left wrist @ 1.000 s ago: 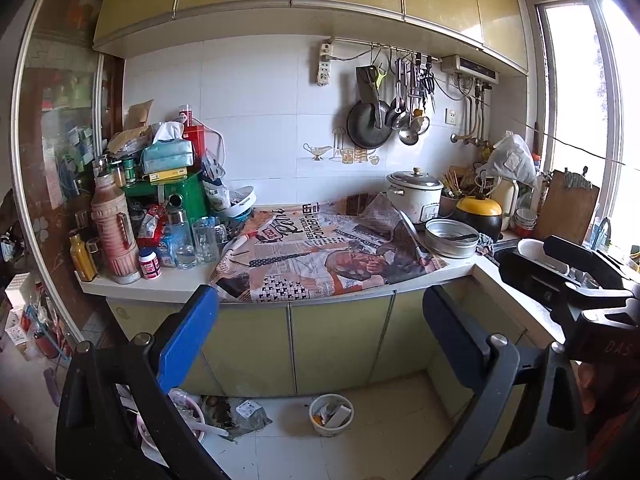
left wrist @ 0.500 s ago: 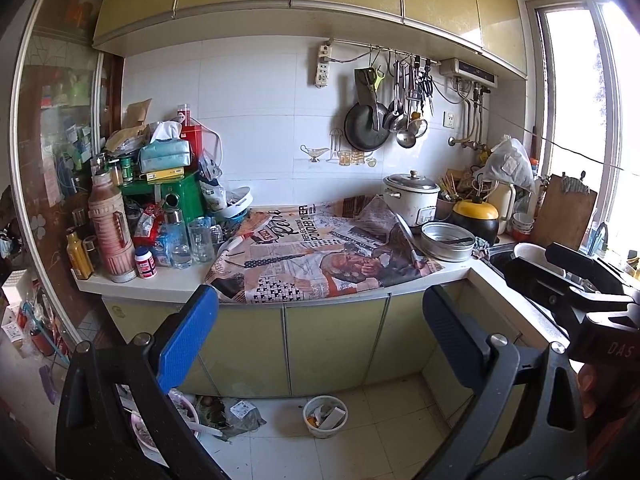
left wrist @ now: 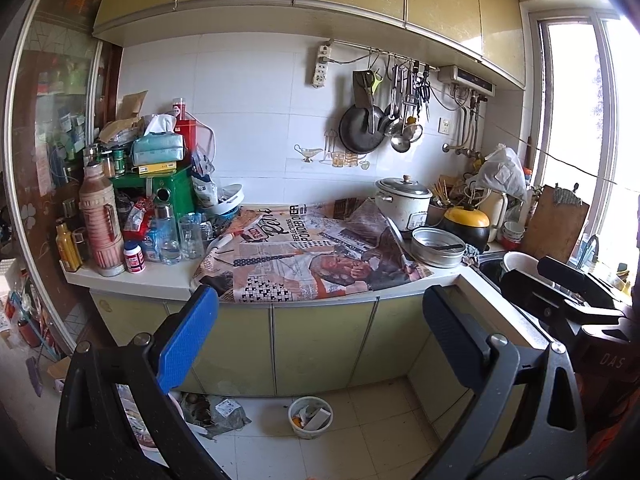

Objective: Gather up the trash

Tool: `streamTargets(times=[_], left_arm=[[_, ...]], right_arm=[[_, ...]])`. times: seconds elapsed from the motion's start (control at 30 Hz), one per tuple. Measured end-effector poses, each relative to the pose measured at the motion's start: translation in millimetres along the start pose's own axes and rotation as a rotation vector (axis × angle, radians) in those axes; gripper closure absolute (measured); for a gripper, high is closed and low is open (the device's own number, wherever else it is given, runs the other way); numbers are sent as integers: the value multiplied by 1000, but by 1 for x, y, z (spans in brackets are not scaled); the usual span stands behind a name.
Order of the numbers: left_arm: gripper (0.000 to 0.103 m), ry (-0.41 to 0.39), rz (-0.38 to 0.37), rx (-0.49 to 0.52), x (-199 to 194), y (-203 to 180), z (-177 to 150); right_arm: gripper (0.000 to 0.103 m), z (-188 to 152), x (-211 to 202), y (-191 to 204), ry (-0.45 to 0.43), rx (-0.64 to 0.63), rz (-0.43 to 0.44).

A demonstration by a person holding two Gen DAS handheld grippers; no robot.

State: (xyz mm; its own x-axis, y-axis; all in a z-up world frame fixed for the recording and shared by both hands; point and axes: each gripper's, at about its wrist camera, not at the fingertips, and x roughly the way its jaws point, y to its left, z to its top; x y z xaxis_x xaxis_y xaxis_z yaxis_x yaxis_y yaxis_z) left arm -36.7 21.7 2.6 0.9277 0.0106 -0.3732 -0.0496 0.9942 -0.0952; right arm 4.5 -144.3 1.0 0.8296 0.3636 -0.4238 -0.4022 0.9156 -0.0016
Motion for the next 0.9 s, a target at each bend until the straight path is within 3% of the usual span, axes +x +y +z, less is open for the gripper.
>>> streamTargets(times=[0.5, 0.9], left_arm=[[1, 15, -21, -6, 9, 0, 4], [1, 43, 3, -6, 42, 6, 9]], right_arm=[[0, 5, 7, 9, 4, 16, -5], [0, 6, 35, 9, 32, 55, -6]])
